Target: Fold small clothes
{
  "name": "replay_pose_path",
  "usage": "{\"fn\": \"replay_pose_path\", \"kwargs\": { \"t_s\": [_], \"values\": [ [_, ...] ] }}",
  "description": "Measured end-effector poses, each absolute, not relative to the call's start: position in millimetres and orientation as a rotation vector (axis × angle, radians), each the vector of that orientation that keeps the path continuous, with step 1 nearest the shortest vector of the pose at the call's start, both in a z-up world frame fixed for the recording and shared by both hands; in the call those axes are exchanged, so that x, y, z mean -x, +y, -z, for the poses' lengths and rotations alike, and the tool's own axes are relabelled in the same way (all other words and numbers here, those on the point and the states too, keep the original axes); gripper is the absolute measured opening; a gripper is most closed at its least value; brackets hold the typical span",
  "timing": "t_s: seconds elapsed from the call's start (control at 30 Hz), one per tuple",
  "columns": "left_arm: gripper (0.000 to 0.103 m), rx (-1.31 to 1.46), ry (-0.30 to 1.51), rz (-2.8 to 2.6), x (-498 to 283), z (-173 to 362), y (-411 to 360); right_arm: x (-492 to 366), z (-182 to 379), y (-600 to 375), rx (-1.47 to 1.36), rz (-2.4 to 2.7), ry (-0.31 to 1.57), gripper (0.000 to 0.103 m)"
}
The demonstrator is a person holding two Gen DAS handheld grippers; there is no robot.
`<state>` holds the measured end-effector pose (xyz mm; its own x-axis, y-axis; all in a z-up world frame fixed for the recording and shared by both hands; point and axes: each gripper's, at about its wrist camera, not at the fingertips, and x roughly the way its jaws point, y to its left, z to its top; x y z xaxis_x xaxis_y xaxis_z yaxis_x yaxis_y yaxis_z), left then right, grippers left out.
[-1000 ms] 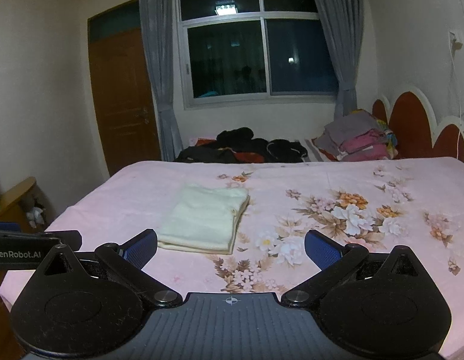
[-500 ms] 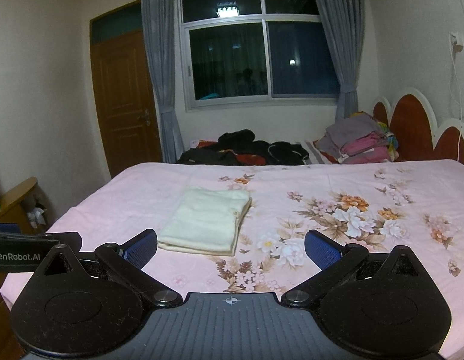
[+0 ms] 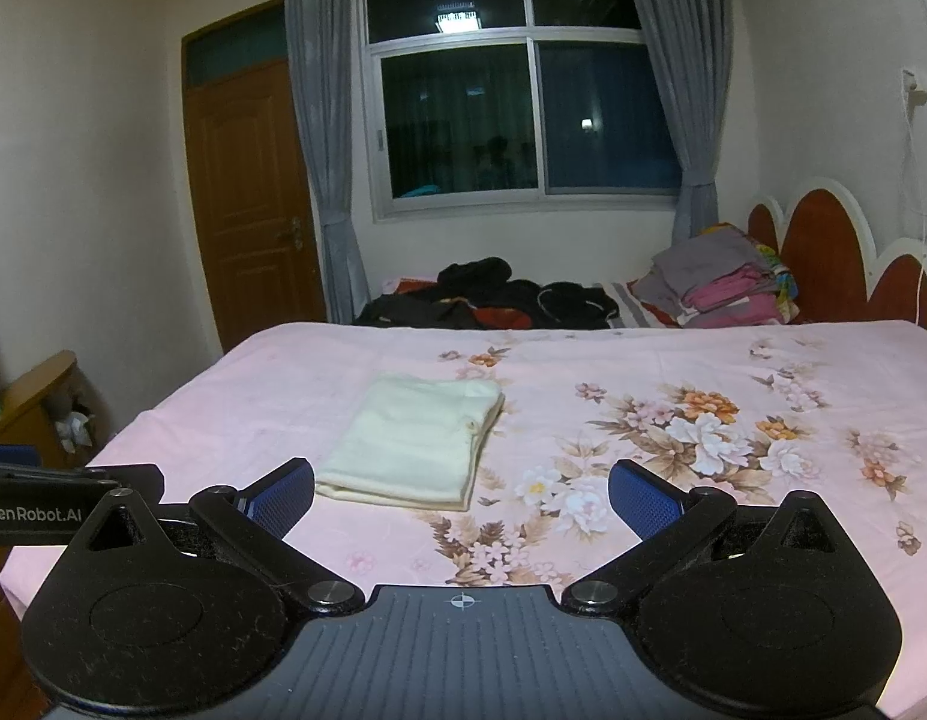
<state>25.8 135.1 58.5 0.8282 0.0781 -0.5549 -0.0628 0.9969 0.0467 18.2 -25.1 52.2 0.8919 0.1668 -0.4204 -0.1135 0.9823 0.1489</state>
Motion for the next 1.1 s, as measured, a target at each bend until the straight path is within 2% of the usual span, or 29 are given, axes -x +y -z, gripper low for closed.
{"fn": "replay_pose_path", "kwargs": {
  "t_s": [1.1],
  "values": [
    [0.103, -0.027, 0.623, -0.052, -37, -57, 137, -28, -42, -32, -0.122, -0.157, 0.462, 0.103]
  ]
}}
